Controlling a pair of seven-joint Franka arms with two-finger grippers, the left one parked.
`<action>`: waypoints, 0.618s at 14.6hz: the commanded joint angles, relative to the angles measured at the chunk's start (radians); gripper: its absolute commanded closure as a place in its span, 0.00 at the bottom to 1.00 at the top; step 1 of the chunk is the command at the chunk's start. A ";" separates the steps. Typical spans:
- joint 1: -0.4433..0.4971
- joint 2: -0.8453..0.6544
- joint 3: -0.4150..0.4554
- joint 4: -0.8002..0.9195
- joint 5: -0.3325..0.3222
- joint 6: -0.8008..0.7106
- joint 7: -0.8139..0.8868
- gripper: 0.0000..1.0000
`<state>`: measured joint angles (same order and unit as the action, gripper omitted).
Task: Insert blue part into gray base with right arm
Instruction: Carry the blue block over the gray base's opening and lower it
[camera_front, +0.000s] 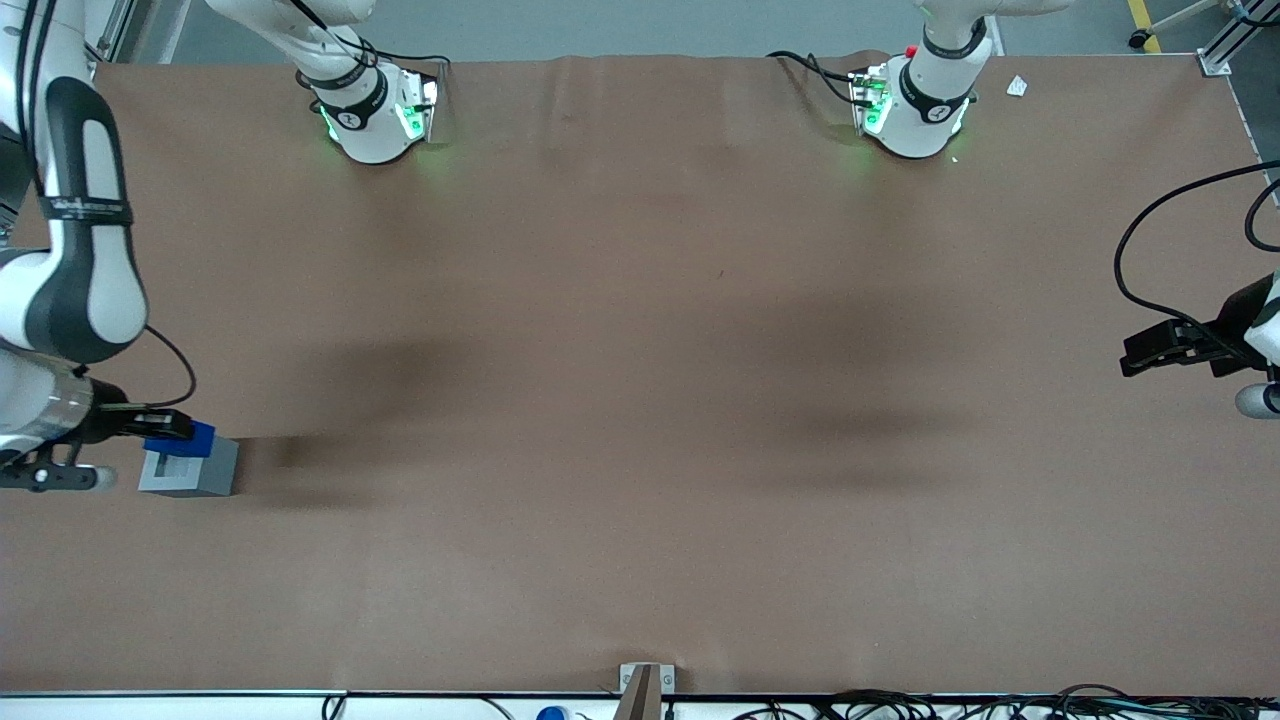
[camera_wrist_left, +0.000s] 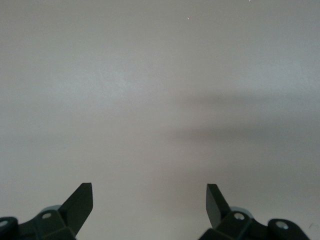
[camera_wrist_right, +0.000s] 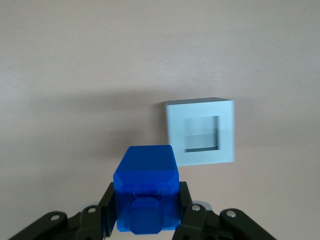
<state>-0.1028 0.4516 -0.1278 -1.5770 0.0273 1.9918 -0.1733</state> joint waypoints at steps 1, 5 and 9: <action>-0.047 0.033 0.016 0.044 0.010 -0.005 -0.018 0.97; -0.098 0.094 0.017 0.089 0.010 0.001 -0.101 0.97; -0.109 0.153 0.020 0.137 0.010 0.001 -0.117 0.97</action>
<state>-0.1952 0.5682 -0.1268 -1.4899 0.0273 2.0010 -0.2731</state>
